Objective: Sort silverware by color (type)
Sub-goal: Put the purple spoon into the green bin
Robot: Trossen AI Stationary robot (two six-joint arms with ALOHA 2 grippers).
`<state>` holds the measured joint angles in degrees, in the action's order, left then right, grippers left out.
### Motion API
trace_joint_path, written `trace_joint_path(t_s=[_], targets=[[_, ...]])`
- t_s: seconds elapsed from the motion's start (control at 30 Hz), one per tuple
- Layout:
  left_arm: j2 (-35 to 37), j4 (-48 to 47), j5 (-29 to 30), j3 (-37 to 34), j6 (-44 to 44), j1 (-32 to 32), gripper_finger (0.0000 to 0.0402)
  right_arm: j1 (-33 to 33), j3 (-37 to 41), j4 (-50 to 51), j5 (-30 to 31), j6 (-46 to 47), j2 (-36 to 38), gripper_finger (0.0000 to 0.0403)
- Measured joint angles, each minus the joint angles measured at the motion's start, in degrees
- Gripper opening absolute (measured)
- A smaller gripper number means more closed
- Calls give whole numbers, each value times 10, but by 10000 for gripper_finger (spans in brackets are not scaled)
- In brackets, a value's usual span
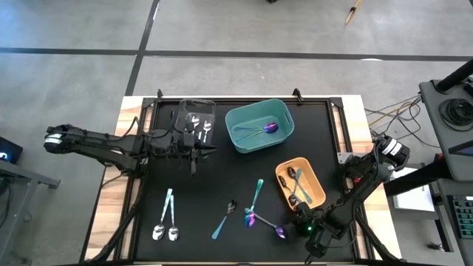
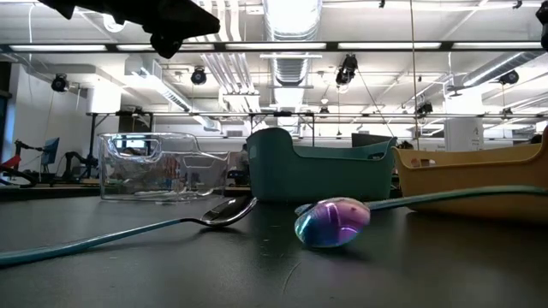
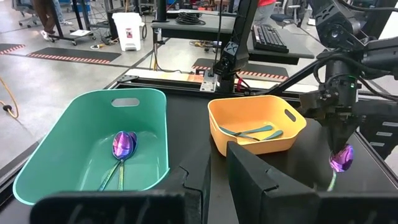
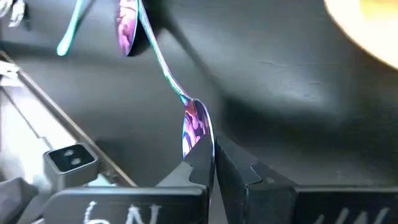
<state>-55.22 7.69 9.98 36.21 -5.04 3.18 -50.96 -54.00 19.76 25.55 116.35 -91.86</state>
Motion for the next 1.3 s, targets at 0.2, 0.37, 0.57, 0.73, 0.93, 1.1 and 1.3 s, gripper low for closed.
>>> trace_joint_path(t_s=[0.2,0.37,0.57,0.73,0.93,1.1,1.3], targets=[[0,1,0,0,0,0,34,0,0,-15,29,-29,14,8],[0,1,0,0,0,0,34,4,0,-11,39,-35,16,9],[0,1,0,0,0,0,34,11,0,-7,61,-30,18,9],[0,1,0,0,0,0,34,17,0,-10,56,-41,18,9],[0,1,0,0,0,0,34,18,0,-7,20,-35,25,9],[0,1,0,0,0,0,34,18,0,-8,-4,-30,25,9],[0,1,-1,0,-2,0,34,16,0,-8,-9,-45,36,8]])
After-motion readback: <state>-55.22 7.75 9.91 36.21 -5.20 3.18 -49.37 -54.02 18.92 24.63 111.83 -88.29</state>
